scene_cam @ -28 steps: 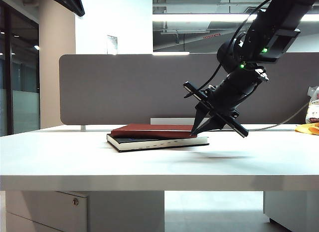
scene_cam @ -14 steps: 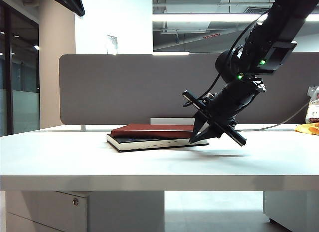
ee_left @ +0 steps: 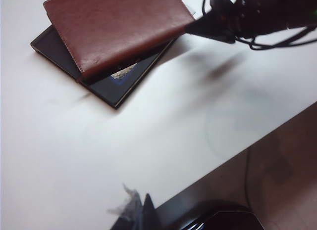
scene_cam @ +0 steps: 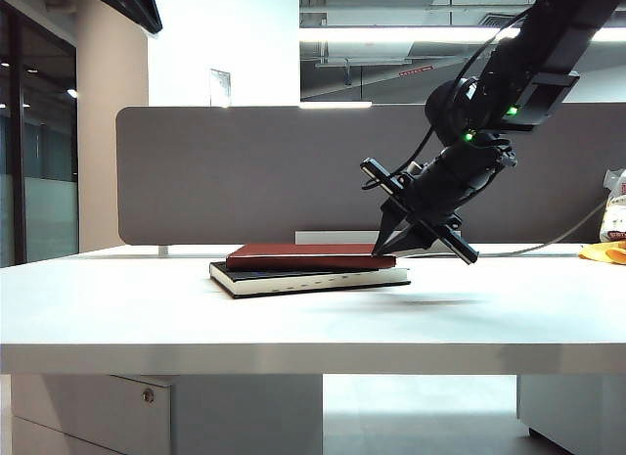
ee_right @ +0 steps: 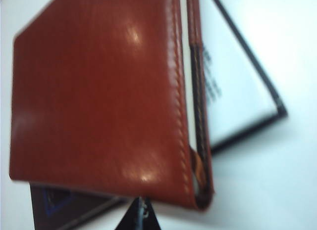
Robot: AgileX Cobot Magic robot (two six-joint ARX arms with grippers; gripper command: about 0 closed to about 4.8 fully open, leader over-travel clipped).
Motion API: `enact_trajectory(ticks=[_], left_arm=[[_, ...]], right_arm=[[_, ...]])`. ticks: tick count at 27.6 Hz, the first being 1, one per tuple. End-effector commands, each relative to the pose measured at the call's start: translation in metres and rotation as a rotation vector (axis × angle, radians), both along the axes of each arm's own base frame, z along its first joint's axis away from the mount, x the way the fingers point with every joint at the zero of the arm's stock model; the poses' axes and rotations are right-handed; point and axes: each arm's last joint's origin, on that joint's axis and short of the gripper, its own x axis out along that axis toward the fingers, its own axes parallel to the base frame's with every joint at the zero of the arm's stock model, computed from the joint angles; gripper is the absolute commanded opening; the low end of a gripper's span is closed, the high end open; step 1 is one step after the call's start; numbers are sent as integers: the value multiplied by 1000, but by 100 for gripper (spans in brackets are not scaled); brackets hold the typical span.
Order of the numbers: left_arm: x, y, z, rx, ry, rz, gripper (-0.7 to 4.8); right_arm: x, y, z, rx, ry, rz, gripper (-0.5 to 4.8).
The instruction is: Pick up the red book and place it on top of the black book.
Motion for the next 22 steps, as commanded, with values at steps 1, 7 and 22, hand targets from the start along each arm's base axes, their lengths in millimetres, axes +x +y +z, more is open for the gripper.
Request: enact_trajectory(ticks=[1,7,22], left_arm=[[-7,2,7,-9,-27,-6,-6],[-12,4,9,-5,-29,-6,-6],[-14,5,8,13,-9,-17,-6]], right_arm=[[7,2,-2,-8,2,5,-5],[2,1,-12,-51,63,70,-5],[5,-3,-8,-76,18,46,-5]])
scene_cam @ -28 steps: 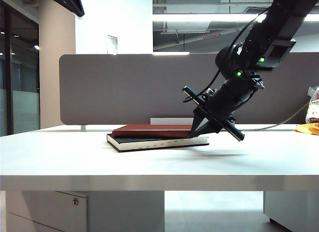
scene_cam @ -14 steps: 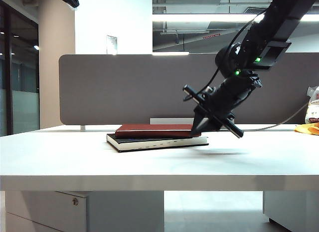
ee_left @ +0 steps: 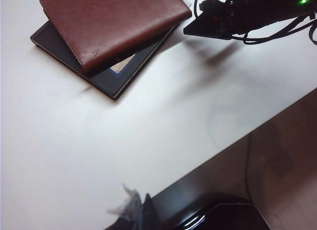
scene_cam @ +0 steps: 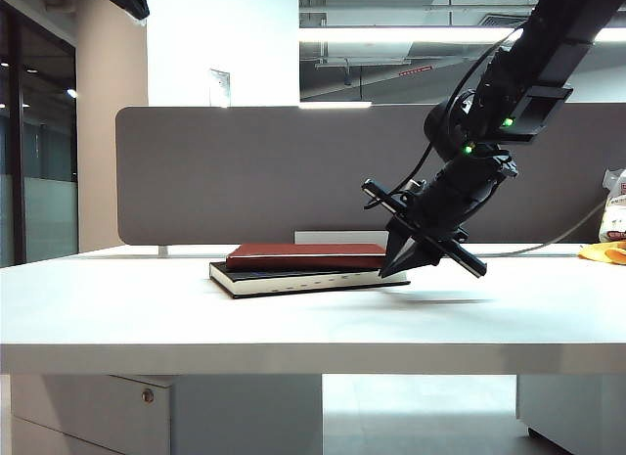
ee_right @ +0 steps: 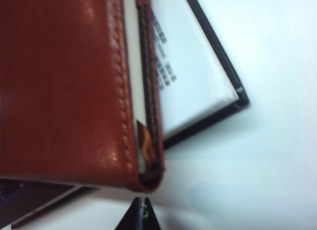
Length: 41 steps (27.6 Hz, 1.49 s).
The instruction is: Pick up the red book and place it on top of the black book.
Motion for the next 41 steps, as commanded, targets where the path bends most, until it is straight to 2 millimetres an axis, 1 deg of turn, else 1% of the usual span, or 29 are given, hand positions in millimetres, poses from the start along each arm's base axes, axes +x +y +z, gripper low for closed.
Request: enact_trajectory(ticks=[1,4,11,14,18,22,26,29,31,33,37,39,41], left_arm=[[-1,0,2,-3,-12,-4,-6],[-1,0,2,-3,-13,-4,-6],[-1,0,2,-2,-11,-4,-6],[-1,0,2,-3,-11,-4,-6],[-1,0,2,-2,-10,-4,-6],[-3,1,2,11,-15,-2,-6],[-8,4,8,22,-54,5,-6],[-13,6,10,17,-55,7,-6],[-16,7,10,10,-64,10,-6],[-19,9,7,0,-67,16,-6],[-25,11,-6,-15,-62,22,-6],[-29,11,-16,-26,-35,0,-6],[-31,11,-18,-51,-22,-27,-6]], right_arm=[[2,-1,7,8,-36,-3,-5],[4,-2,8,15,-54,-8,-5],[12,-18,13,51,-80,-71,-5],[14,-19,15,69,-112,-67,-5],[14,-19,16,85,-111,-61,-5],[14,-25,19,110,-106,-40,-5],[9,-33,35,48,-134,-22,-5],[0,-41,53,-5,-146,-5,-5],[-4,-42,61,-35,-152,10,-5],[-9,-44,68,-57,-152,15,-5],[-20,-46,87,-84,-168,34,-5],[-27,-48,99,-93,-167,34,-5],[-33,-49,107,-96,-169,36,-5]])
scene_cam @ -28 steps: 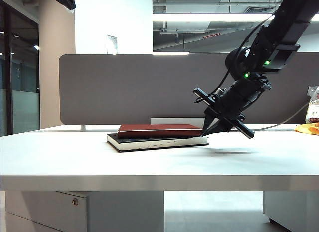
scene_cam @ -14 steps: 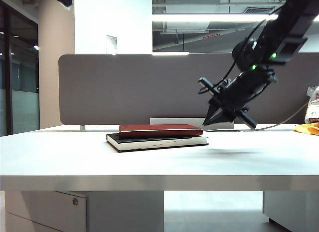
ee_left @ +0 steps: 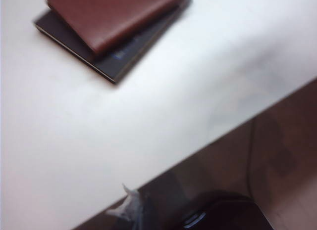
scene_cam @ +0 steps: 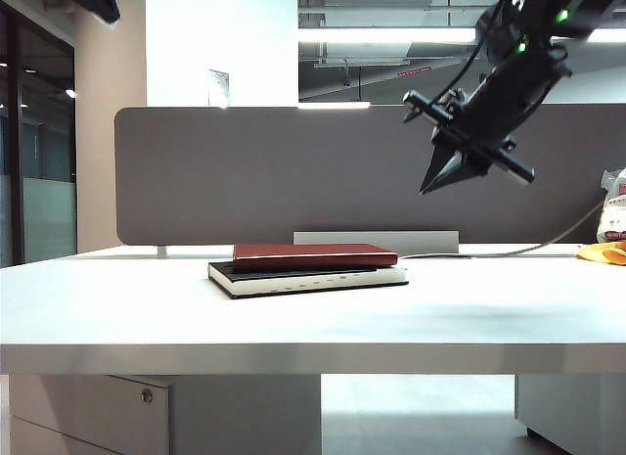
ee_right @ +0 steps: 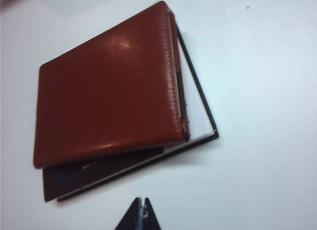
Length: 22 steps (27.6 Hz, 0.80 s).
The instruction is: Pick up the red book and place it on top of the black book.
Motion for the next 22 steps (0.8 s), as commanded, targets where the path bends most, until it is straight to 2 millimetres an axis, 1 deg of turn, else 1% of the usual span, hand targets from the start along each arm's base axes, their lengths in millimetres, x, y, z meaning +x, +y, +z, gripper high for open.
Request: enact_trajectory(ticks=[1,8,12,14,22], left_arm=[[-4,-1,2,-62,0,-50,-6],[-18,4,12,-104,-44,-63,-6],[-27,7,16,-109,-63,-64,-6],[-31,9,13,-109,-61,-63,-6],[-47,14,-13,-130,-34,-38,-6]], right_arm=[[-10,-2,15,-20,-9,8,-5],[-31,-8,42,-79,-20,-2,-5],[-41,-10,52,-100,-16,2,-5],[-47,-12,56,-120,-5,-1,-5],[-69,-18,77,-168,-11,-17,-5]])
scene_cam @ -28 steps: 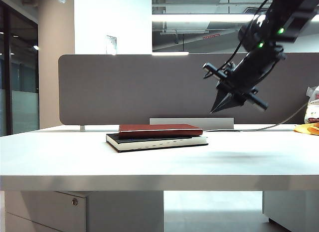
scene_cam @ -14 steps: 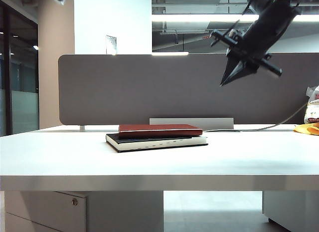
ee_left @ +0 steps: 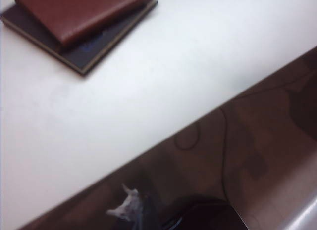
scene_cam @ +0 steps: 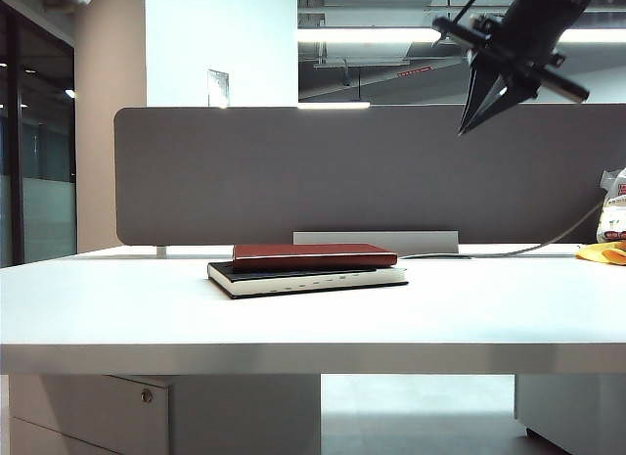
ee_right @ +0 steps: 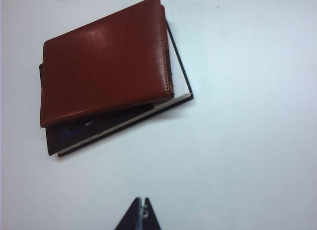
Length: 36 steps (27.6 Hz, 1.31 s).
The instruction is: Pick up the red book and place it on top of the black book.
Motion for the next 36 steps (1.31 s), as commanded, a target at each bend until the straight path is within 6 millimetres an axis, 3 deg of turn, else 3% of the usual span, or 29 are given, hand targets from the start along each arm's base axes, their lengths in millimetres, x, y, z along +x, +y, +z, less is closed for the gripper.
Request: enact_trajectory(ticks=[1,17,24,30,36], left_arm=[[-5,2,-2,-23,-16,5,-6],[-28,10,7,-68,-64,1,-6],[-36,13,4,-73,-76,0,-6],[-43,15,-4,-80,-79,5,-6],[-55,20,-14,-105,-86,23,-6]], right_arm=[[-10,-3,10,-25,-12,-12,-5],[-68,-17,59,-98,-70,-55,-5],[-110,-29,81,-134,-120,-88,-5],[-137,-39,72,-136,-114,-111,-5],[-164,-45,45,-126,-123,-125,-5]])
